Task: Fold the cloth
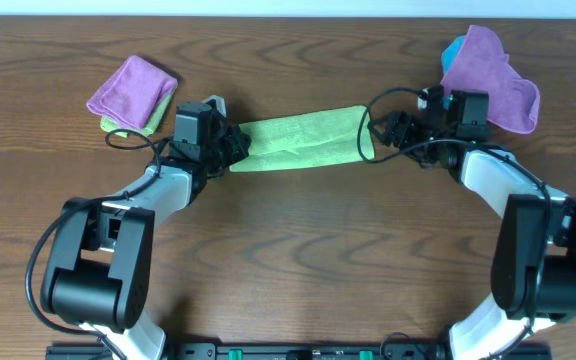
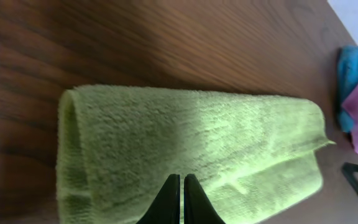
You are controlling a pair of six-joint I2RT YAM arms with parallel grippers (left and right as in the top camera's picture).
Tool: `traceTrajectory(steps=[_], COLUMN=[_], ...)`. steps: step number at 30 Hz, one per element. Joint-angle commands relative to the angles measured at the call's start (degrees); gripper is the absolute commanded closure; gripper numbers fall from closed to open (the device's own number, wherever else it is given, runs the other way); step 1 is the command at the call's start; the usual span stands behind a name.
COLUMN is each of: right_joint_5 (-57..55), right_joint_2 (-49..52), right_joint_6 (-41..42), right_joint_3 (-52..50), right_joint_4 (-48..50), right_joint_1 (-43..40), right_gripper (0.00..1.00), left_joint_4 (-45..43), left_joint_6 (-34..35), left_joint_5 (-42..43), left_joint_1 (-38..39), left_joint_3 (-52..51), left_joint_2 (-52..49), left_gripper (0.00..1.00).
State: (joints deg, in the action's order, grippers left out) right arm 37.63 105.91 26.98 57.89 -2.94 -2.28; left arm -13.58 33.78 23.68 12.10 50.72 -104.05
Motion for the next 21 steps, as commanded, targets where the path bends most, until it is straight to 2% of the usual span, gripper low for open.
traceTrajectory(steps=[1, 14, 21], right_joint_5=[1.4, -1.4, -1.6], right_joint_2=[0.2, 2.3, 5.5], right_joint_6=[1.7, 1.7, 3.9], right_joint_3=[-0.3, -0.3, -0.2], right_joint_4=[0.3, 1.1, 5.0], right_joint_1=[0.6, 1.5, 3.8], right_gripper=[0.25, 0.26, 0.25], left_joint_4=[0.0, -0.3, 0.0], left_joint_6=[-1.6, -0.8, -0.3], left_joint_5=[-4.1, -4.8, -4.6], left_joint_1=[0.8, 1.1, 1.1], left_joint_3=[0.9, 1.0, 1.0], left_joint_2=[-2.0, -5.4, -6.2], left_gripper=[0.94, 0.94, 0.94])
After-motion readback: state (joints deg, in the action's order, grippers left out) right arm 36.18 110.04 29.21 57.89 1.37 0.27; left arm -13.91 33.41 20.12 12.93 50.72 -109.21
